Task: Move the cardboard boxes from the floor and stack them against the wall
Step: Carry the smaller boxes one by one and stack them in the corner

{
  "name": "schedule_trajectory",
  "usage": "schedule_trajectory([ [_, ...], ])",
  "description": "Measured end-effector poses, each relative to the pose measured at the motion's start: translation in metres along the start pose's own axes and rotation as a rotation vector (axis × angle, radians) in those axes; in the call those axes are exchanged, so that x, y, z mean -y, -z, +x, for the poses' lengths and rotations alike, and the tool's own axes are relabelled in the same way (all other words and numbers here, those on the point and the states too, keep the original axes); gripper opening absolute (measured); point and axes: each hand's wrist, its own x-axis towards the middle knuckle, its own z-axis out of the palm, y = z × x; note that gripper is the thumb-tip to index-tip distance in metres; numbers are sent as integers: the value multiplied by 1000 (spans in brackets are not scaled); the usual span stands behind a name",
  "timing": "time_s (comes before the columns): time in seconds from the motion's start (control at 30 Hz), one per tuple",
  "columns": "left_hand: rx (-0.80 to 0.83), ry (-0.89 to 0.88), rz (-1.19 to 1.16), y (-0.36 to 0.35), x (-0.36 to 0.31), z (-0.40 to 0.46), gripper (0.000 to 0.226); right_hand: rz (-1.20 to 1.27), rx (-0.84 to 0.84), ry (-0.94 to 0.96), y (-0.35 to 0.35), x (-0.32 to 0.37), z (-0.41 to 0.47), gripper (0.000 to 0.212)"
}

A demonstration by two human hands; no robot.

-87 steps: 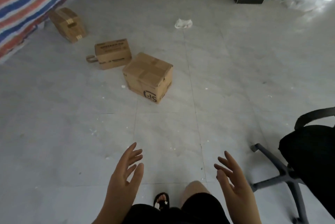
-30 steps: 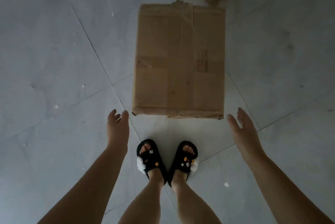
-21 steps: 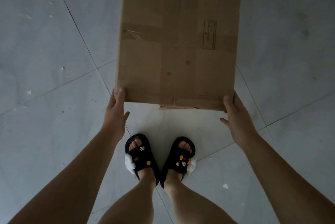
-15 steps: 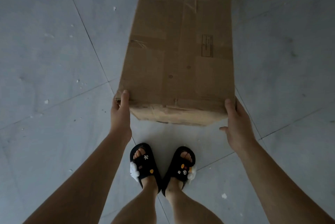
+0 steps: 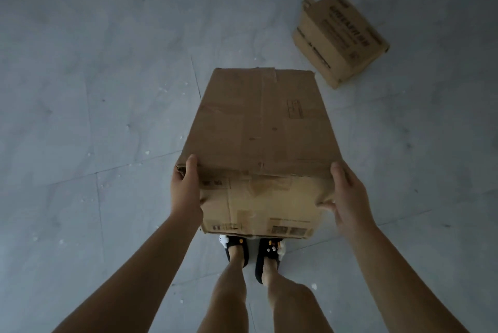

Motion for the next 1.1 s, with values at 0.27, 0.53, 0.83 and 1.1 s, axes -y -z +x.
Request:
schedule_trajectory([
  [0.27,-104,-161,-260,82,-68,-147,20,-69,168,250,5,81,-114,31],
  [0.53,-315,-327,-531,173,-86,-229,5,-144,374,443,-48,120,-193,42],
  [0.83,-581,-411,-734,305,-90,-237,10,-284,649,578,-183,125,-287,39],
  [1.1,-725,-440,-835,450,-97,-219,10,-378,800,615,-321,91,-385,45],
])
